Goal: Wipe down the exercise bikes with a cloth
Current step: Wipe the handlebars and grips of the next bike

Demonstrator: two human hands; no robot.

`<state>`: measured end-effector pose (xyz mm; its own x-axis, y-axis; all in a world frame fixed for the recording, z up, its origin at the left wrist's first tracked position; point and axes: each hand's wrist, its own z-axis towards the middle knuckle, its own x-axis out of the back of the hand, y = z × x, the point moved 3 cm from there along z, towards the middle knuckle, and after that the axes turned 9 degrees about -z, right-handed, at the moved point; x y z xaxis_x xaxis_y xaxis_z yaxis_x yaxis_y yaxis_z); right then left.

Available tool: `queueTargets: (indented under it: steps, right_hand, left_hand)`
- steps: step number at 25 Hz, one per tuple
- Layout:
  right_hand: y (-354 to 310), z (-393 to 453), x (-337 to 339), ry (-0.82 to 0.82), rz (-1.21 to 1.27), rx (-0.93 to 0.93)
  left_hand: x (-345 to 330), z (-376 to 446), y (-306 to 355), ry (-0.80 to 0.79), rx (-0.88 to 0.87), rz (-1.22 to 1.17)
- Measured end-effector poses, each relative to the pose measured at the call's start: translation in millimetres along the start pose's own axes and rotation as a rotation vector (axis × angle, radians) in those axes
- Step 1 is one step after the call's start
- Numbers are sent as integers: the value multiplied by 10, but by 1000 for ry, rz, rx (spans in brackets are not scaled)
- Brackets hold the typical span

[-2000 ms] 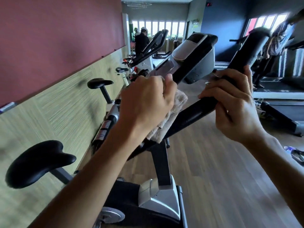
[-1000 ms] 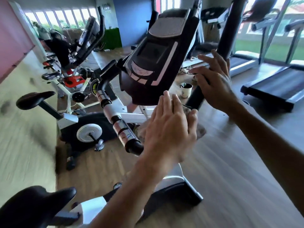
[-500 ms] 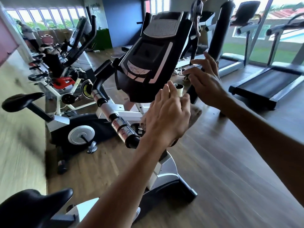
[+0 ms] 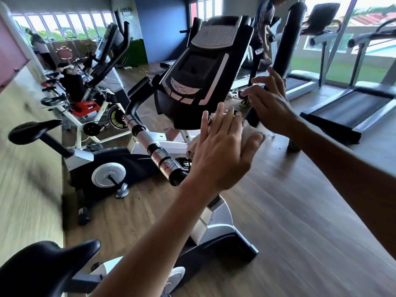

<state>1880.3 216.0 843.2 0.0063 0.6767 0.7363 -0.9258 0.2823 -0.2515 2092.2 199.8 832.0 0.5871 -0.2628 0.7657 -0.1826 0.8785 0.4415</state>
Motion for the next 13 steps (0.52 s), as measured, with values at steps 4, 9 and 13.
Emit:
queueTargets:
  steps: [4, 9, 13]
  right_hand:
    - [13, 1, -7, 13, -39, 46]
    - [14, -16, -16, 15, 12, 21]
    - [56, -5, -30, 26, -14, 30]
  left_hand:
    - [-31, 100, 28, 47, 139, -105]
    - [83, -166, -42, -30, 149, -286]
    - [177, -51, -94, -78, -154, -169]
